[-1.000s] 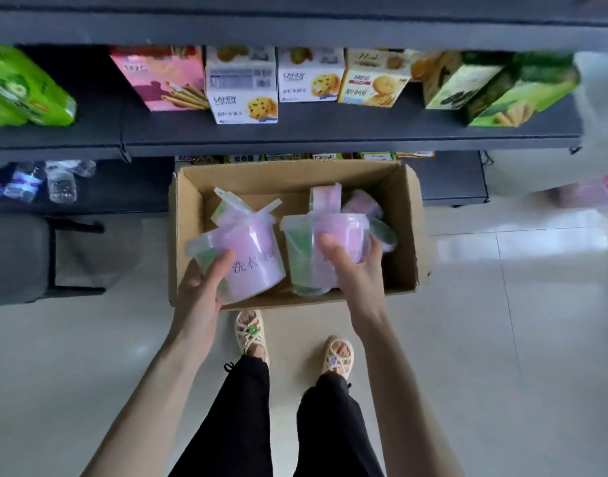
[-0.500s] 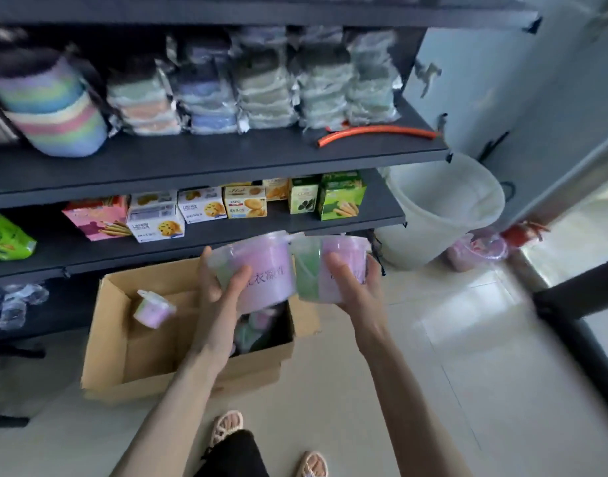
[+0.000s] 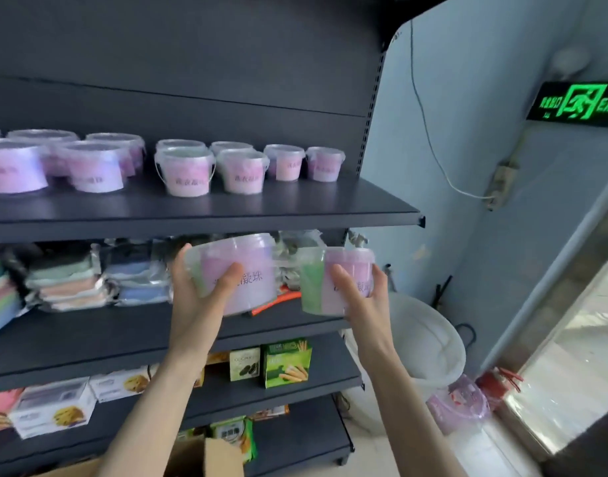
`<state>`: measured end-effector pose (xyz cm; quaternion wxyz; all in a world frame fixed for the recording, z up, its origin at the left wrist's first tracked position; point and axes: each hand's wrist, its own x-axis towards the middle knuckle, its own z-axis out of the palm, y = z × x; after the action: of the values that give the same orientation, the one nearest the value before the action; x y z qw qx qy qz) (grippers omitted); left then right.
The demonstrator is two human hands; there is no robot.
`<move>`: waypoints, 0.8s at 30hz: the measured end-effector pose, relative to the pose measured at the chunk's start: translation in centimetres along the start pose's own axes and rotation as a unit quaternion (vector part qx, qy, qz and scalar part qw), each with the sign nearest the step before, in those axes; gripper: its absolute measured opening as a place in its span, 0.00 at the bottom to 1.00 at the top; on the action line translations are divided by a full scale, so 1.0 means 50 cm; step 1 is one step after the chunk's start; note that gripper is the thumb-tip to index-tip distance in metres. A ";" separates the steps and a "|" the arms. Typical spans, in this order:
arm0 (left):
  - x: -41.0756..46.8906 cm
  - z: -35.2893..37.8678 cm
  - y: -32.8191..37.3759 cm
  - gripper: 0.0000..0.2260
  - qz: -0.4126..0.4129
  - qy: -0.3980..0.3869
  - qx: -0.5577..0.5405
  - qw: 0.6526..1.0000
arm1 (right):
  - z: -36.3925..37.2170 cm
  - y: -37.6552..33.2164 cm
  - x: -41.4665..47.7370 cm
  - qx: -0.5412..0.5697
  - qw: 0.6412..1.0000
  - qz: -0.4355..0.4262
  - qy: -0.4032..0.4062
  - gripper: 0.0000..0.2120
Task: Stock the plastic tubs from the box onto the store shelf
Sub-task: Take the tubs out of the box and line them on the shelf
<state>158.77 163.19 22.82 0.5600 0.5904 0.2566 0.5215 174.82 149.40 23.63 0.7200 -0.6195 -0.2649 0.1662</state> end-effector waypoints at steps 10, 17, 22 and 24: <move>0.286 0.231 -0.025 0.38 0.078 -0.028 -0.009 0.997 | -0.010 -0.064 0.361 -0.006 0.995 -0.095 0.002 0.24; 0.431 0.363 -0.058 0.41 0.091 -0.035 0.105 0.990 | -0.040 -0.060 0.568 -0.069 0.993 -0.094 0.010 0.29; 0.504 0.415 -0.095 0.43 0.095 -0.021 0.207 0.974 | -0.077 -0.025 0.689 -0.158 0.984 -0.077 -0.018 0.32; 0.523 0.426 -0.109 0.44 0.085 -0.041 0.241 0.966 | -0.085 -0.016 0.733 -0.188 0.978 -0.077 -0.050 0.32</move>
<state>188.05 179.30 29.98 0.3650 0.7485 0.2998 0.4656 206.70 166.64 30.47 0.5869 -0.7127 -0.3740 0.0880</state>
